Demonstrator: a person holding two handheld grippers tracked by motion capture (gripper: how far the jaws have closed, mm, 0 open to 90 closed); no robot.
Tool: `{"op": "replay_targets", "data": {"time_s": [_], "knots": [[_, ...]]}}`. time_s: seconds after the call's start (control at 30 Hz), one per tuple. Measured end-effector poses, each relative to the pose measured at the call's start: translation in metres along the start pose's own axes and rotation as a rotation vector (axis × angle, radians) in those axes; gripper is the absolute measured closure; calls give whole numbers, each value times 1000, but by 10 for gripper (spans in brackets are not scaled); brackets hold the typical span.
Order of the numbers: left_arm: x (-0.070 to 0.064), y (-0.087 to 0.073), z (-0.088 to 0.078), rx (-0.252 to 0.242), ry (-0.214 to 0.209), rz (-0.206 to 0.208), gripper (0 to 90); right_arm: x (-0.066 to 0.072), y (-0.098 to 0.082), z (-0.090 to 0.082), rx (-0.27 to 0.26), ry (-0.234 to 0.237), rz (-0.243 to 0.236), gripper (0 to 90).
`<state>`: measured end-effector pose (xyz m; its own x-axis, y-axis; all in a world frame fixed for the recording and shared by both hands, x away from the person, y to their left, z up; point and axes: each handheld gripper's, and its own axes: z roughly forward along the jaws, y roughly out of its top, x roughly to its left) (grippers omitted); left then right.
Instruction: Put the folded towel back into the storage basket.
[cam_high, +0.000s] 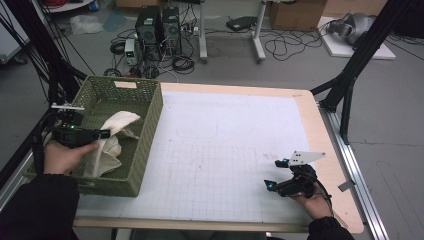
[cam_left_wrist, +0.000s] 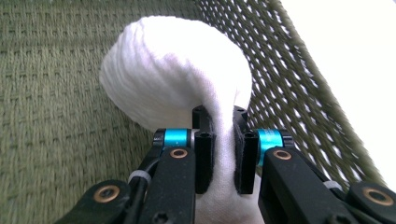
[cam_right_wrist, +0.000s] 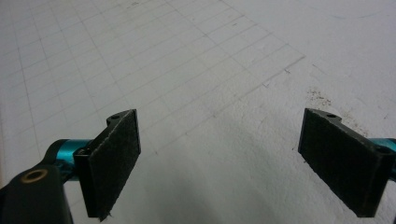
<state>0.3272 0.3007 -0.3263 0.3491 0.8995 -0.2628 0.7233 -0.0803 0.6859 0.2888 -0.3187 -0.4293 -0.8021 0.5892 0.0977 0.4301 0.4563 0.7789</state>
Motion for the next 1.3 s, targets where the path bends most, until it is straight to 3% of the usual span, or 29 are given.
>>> {"op": "replay_targets", "data": {"time_s": [0.1, 0.2, 0.3, 0.43, 0.6, 0.77, 0.83, 0.9, 0.93, 1.0, 1.1, 1.3], "knots": [[-6, -1, -8, 18, -32, 13, 819, 1, 0, -1, -2, 2, -3, 122], [-9, -2, -7, 59, -108, 9, 818, 2, 1, -1, -1, 2, -1, 122], [-9, -2, 4, 73, -99, -6, 815, 2, 2, 0, 0, 5, -8, 122], [0, -4, 25, 68, -18, -50, 807, 2, 2, 0, -1, 5, -6, 122], [10, -5, 42, 56, 161, -75, 796, 2, 1, 1, 5, 7, -2, 122], [16, -6, 50, 105, 269, -115, 771, 1, 1, 2, 6, 8, -6, 122], [16, -7, 56, 143, 276, -107, 756, 2, 1, 2, 6, 9, -5, 122], [15, -8, 59, 185, 259, -105, 698, 1, 1, 2, 4, 10, -7, 122], [15, -8, 59, 185, 260, -97, 670, 1, 1, 2, 3, 8, -9, 122], [15, -8, 58, 194, 221, -91, 604, 1, 1, 1, 3, 9, -8, 122], [13, -7, 52, 164, 163, -79, 534, 1, 1, 2, 2, 9, -4, 122], [13, -4, 42, 137, 101, -90, 485, 2, 2, 2, 3, 6, -13, 122]]}}
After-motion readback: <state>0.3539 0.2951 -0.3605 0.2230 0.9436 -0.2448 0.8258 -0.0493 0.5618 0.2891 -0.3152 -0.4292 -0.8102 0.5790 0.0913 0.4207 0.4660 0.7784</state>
